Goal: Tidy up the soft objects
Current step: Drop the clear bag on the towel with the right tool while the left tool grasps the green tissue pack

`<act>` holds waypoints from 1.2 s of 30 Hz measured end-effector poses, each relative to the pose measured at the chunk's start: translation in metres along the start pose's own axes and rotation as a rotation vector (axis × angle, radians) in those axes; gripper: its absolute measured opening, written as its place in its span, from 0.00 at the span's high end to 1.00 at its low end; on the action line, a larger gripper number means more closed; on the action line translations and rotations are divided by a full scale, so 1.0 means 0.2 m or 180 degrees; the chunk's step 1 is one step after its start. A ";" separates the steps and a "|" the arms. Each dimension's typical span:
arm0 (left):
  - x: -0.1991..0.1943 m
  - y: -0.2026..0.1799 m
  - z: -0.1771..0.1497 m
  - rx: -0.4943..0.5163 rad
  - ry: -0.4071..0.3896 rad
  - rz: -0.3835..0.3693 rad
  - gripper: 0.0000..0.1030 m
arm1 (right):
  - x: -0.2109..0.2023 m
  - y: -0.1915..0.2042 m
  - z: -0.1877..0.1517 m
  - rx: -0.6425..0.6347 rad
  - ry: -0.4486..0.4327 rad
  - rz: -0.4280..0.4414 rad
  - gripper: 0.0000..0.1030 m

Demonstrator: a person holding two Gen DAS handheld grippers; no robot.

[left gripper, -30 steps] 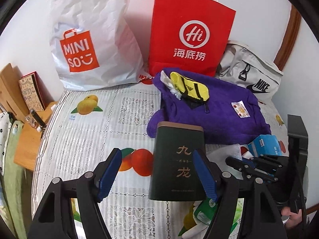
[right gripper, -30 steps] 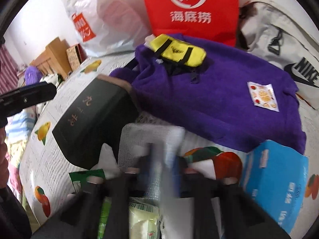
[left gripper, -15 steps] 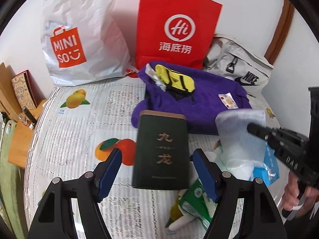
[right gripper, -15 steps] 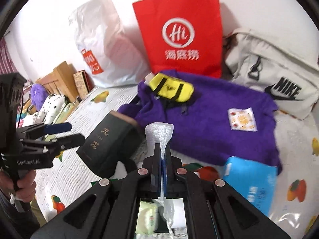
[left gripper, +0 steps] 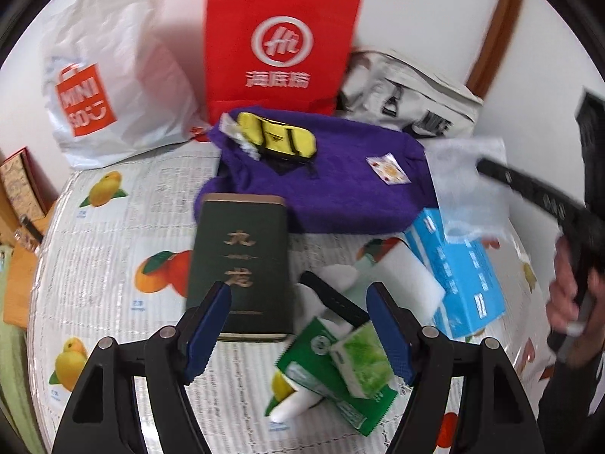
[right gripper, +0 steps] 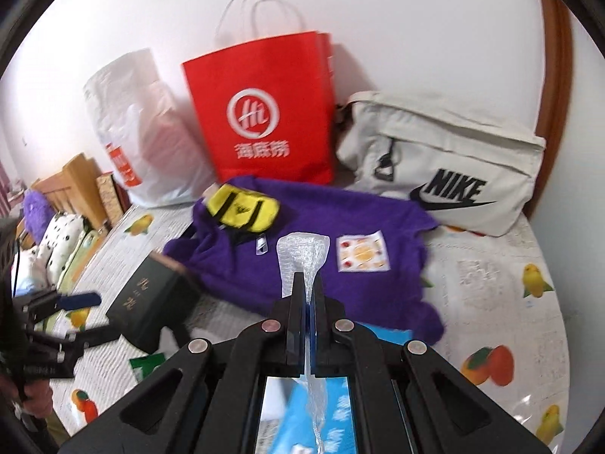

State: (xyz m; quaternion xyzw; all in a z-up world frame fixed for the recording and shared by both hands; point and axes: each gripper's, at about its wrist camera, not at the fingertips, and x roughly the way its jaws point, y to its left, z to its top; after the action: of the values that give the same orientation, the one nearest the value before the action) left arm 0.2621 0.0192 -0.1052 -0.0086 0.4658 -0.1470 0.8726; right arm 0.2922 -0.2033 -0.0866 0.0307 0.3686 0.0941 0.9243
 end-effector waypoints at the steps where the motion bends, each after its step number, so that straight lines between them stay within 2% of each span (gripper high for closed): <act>1: 0.01 -0.02 0.00 0.0048 0.0019 -0.0007 0.23 | 0.01 -0.03 0.02 0.0018 -0.0024 -0.0036 0.99; 4: 0.05 -0.09 -0.03 0.0205 0.0050 -0.0088 0.23 | 0.04 -0.09 0.06 0.0079 -0.0053 -0.0082 0.99; 8: 0.09 -0.14 -0.04 0.0337 0.0141 -0.0043 0.23 | 0.14 -0.15 0.11 0.0120 -0.0055 -0.0129 0.99; 12: 0.13 -0.15 -0.06 0.0307 0.0210 -0.0130 0.22 | 0.22 -0.17 0.12 0.0097 -0.0026 -0.0111 0.99; 14: 0.14 -0.15 -0.07 0.0298 0.0192 -0.0189 0.18 | 0.26 -0.18 0.14 0.0104 -0.0012 -0.0082 0.99; 21: 0.16 -0.27 -0.10 0.0621 0.0227 -0.0176 0.17 | 0.43 -0.20 0.17 0.0037 0.0095 -0.0116 0.98; 33: 0.33 -0.42 -0.19 0.1176 0.0432 0.0033 0.17 | 0.58 -0.31 0.13 0.0058 0.0306 -0.0204 0.98; 34: 0.33 -0.42 -0.20 0.1182 0.0432 0.0020 0.17 | 0.59 -0.32 0.13 0.0058 0.0330 -0.0209 0.97; 36: 0.34 -0.43 -0.20 0.1184 0.0456 -0.0044 0.17 | 0.61 -0.34 0.13 0.0085 0.0374 -0.0210 0.87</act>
State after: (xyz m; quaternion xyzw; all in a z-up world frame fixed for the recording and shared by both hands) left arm 0.2431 -0.0754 -0.1697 0.1599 0.4915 -0.2367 0.8227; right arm 0.4071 -0.2460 -0.1597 0.0252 0.4243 0.0603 0.9032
